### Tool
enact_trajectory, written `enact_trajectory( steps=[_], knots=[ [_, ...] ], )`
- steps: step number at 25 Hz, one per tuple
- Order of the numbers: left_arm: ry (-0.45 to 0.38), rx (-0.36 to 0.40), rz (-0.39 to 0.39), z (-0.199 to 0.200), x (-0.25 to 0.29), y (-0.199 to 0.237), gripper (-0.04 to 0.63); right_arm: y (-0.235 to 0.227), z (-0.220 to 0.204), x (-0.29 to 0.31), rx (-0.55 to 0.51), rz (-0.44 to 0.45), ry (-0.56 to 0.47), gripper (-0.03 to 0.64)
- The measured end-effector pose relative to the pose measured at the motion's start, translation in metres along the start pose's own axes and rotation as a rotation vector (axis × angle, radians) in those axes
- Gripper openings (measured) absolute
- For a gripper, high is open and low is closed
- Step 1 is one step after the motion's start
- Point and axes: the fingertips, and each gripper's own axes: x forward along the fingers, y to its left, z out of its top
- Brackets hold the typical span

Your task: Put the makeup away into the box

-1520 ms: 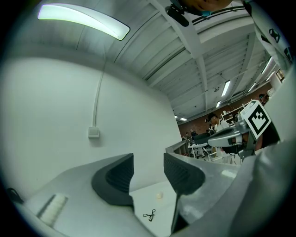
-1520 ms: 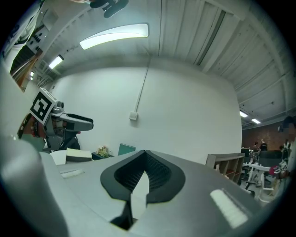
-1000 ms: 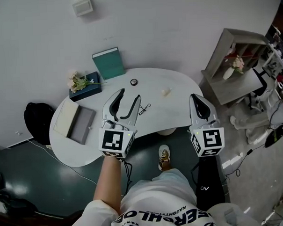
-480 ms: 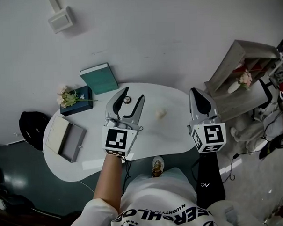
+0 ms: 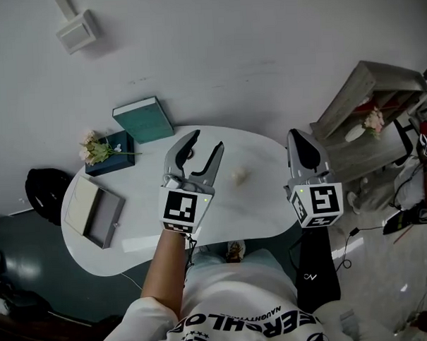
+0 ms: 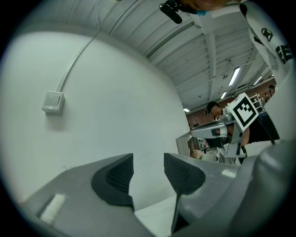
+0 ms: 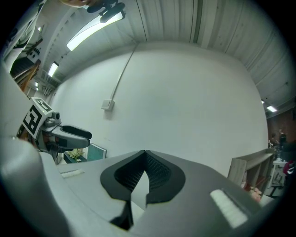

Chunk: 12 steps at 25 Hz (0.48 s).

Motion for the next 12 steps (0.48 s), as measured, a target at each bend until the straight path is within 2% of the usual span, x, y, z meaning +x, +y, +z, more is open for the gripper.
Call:
enact_trajectory(
  steps=[3, 10, 12],
  knots=[
    [0.071, 0.015, -0.050, -0.022, 0.014, -0.012, 0.195, -0.005, -0.006, 0.001, 0.001, -0.008, 0.015, 0.031],
    [0.383, 0.009, -0.226, -0.126, 0.058, -0.062, 0.212, -0.020, -0.022, -0.006, 0.009, -0.040, 0.049, 0.031],
    [0.464, -0.022, -0.286, -0.157, 0.067, -0.080, 0.249, -0.028, -0.025, -0.009, 0.012, -0.056, 0.054, 0.031]
  ],
)
